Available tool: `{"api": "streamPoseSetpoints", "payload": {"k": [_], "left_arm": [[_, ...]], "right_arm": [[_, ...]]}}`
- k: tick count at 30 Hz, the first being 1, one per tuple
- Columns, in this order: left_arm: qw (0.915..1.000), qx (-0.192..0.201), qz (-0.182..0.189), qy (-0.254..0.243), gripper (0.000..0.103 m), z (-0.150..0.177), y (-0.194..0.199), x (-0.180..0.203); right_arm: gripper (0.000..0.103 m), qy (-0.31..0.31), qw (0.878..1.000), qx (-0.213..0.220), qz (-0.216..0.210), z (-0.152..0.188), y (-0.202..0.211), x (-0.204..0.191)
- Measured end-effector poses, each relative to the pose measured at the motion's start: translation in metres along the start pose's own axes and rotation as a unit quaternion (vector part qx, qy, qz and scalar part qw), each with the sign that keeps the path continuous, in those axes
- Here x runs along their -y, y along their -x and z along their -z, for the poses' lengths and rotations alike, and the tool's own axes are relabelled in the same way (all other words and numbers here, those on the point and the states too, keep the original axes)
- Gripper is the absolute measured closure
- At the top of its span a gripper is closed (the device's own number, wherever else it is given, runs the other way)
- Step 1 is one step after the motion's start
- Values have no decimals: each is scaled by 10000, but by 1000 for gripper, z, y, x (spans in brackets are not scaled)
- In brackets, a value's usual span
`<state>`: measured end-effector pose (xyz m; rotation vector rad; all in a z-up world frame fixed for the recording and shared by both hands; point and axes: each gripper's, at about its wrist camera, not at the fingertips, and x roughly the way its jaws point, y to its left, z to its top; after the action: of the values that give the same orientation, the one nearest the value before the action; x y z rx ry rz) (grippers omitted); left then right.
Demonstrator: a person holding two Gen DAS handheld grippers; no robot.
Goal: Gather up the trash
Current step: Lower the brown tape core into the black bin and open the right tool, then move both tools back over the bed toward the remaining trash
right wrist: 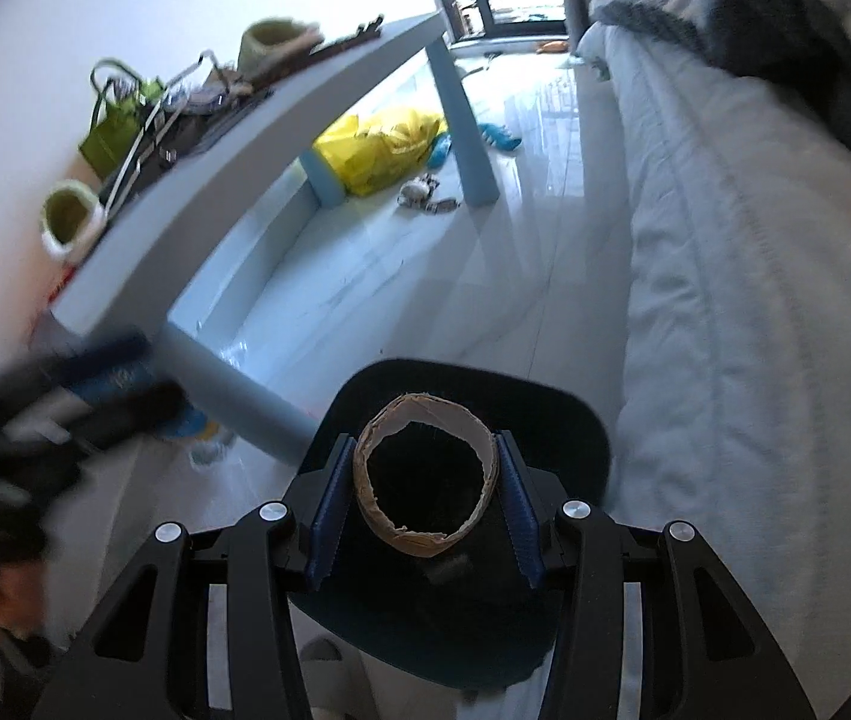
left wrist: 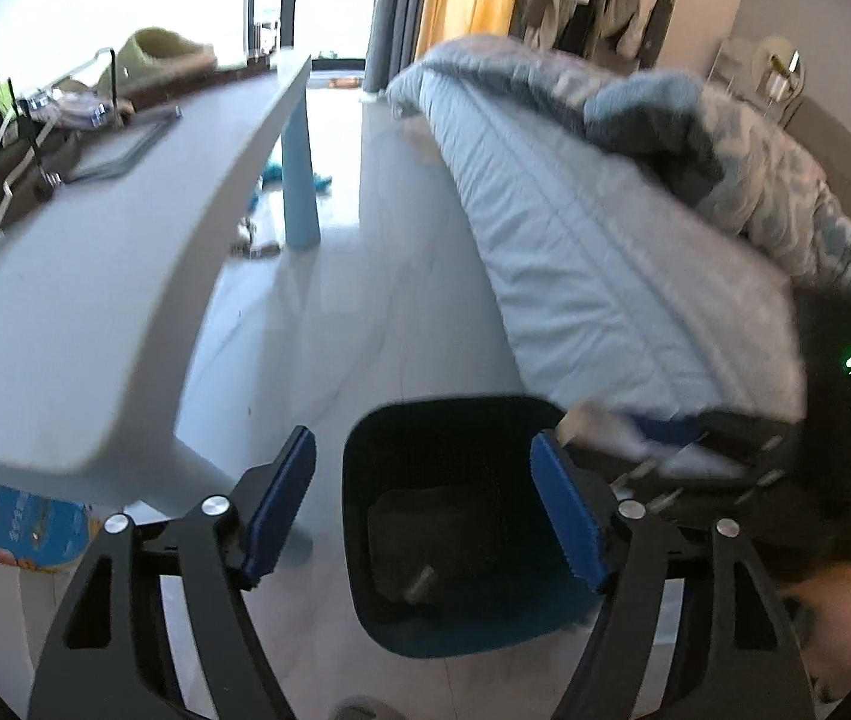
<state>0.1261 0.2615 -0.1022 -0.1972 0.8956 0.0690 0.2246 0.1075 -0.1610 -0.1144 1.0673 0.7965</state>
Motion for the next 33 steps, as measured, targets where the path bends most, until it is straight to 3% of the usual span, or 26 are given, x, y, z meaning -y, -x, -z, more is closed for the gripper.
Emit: {"api": "streamPoseSetpoints", "payload": {"k": [3,8,16,18,24,33], "left_arm": [[9997,143,101,142,29,-4,9,-3],[9985,261,320,354,40,-13,20,-4],[9950,536,624,571,42,-26,39,3],[9947,622,599,565,42,-30,44,6],[9950,829,445,348,42,-37,56,13],[9915,1157,534,246,38,-49,75,32]], "right_arm": [[55,56,9997,-235,40,7,-20,-6],[55,199,9980,-571,197,17,-45,-10],[54,356,9925,-1054,508,34,-75,-17],[39,382,9915,-1128,527,36,-77,-18],[36,348,9946,-869,456,26,-57,-20],[36,401,9989,-99,240,6,12,-23]]}}
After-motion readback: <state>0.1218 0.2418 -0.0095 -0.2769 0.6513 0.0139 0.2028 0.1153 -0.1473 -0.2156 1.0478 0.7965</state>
